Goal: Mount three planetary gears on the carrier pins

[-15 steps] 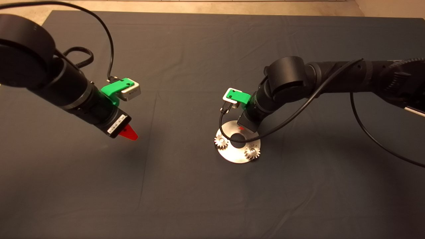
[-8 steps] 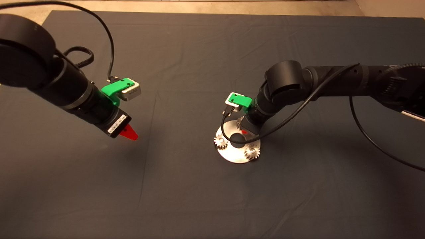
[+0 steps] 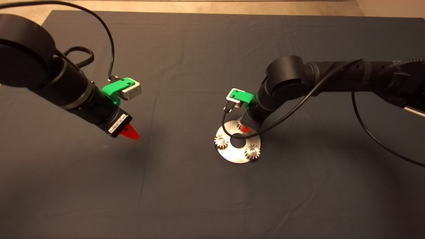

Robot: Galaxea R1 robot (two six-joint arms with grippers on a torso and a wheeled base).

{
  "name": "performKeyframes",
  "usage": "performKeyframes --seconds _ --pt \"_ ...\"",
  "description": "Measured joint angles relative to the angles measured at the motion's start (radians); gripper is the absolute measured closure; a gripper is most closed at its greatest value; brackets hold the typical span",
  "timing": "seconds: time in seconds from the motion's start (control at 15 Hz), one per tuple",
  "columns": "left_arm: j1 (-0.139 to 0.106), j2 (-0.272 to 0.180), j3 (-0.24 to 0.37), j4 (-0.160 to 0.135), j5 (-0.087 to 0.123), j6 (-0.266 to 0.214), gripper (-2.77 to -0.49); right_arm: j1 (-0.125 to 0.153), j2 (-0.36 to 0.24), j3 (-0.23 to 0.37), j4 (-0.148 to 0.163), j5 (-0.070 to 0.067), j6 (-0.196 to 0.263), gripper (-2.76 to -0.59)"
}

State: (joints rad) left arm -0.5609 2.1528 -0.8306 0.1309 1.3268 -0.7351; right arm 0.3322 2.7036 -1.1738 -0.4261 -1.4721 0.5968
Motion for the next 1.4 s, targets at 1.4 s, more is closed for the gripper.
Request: performKeyframes --seconds 1.4 --pt "0.056 0.041 0.378 0.097 0.015 -0.3 -1.64 0.179 -0.187 0.761 0.241 -0.058 0.643 -2.05"
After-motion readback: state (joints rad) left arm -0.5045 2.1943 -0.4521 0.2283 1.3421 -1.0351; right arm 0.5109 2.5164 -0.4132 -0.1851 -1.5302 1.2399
